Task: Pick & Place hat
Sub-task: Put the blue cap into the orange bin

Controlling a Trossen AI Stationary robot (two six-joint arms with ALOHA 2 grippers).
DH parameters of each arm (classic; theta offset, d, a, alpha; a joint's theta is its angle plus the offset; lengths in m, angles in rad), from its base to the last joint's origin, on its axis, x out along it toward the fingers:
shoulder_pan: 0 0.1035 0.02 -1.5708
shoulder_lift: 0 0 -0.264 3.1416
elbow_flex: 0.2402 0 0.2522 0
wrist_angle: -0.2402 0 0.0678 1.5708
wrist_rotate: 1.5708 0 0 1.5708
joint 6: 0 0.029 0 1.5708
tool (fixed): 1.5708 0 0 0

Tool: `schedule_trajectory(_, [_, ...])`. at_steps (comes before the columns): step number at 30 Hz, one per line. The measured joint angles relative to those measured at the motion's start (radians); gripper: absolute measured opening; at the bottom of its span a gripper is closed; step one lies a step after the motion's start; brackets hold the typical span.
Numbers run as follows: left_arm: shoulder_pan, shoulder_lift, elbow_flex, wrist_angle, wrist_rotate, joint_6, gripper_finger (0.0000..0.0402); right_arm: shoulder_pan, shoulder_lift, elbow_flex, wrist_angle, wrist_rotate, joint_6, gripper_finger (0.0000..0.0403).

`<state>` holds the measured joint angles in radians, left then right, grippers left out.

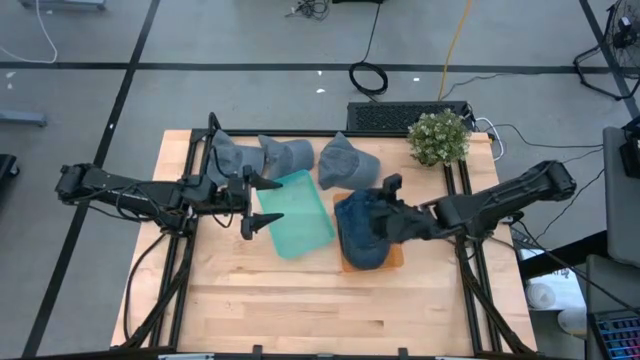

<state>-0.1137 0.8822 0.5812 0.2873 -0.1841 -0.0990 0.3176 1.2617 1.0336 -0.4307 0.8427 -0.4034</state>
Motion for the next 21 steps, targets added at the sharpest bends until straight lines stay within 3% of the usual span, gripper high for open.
schedule_trajectory(2, [0.000, 0.000, 0.000, 0.001, 0.000, 0.000, 0.0399, 0.038, -0.028, 0.000, 0.033, -0.058, 0.020, 0.0209])
schedule_trajectory(5, [0.000, 0.000, 0.000, 0.001, 0.000, -0.002, 0.0399, 0.092, -0.062, 0.000, 0.057, -0.266, 0.108, 0.0201])
schedule_trajectory(7, [0.000, 0.000, 0.000, 0.001, 0.000, -0.007, 0.0399, 0.114, -0.063, 0.002, 0.052, -0.379, 0.192, 0.0165])
schedule_trajectory(10, [0.000, 0.000, 0.000, 0.001, 0.000, -0.007, 0.0399, 0.127, -0.032, 0.001, -0.014, -0.473, 0.276, 0.0060])
schedule_trajectory(12, [0.000, 0.000, 0.000, 0.001, 0.000, -0.007, 0.0399, 0.128, 0.000, 0.000, -0.062, -0.508, 0.296, 0.0018])
schedule_trajectory(17, [0.000, 0.000, 0.000, 0.002, -0.001, -0.009, 0.0399, 0.116, 0.137, 0.000, -0.109, -0.557, 0.357, 0.0002])
schedule_trajectory(21, [0.000, 0.000, 0.000, 0.002, -0.001, -0.013, 0.0399, 0.086, 0.242, 0.000, -0.174, -0.511, 0.349, 0.0001])
